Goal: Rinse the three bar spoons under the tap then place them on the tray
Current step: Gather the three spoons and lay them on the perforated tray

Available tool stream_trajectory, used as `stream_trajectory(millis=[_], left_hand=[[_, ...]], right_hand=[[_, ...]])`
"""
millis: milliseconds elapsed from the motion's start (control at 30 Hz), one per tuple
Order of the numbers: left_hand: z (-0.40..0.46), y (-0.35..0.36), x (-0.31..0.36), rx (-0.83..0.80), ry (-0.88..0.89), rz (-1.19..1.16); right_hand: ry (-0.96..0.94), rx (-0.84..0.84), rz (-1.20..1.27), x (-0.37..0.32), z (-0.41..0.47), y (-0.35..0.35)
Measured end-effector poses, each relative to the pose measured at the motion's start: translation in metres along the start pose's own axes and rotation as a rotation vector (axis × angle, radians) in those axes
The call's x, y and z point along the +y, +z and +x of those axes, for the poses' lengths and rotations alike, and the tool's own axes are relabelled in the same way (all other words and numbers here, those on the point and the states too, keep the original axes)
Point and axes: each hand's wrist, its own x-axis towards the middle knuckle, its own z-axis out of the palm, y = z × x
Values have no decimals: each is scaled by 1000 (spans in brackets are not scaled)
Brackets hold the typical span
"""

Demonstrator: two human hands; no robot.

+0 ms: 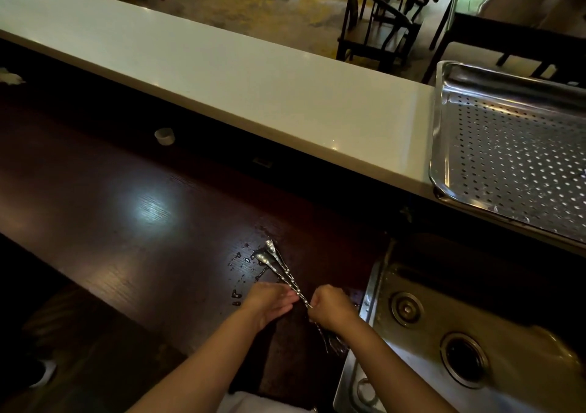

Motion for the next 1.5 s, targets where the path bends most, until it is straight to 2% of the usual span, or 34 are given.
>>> stream_trajectory(millis=[267, 400, 733, 1033, 1133, 1233, 1367, 1500], left_hand=[[1, 8, -7, -40, 52, -36], [2, 18, -9, -128, 90, -73], [-2, 28, -9, -151, 172, -135], [-21, 29, 6, -162, 386, -56], [-34, 38, 13, -155, 458, -13], [-53, 45, 25, -218, 564, 40], [-78, 50, 45, -318, 681, 149], [-98, 56, 53, -326, 791, 258]], right_hand=[[-47, -87, 309, 8, -8, -3], [-51, -60, 423, 9, -15, -6], [-61, -25, 668, 13, -36, -9], [-79, -56, 859, 0, -64, -28], [-114, 7, 892, -6, -71, -32], [-136, 143, 956, -8, -79, -38], [-249, 302, 978, -13, -95, -50], [-342, 437, 948, -19, -113, -62]])
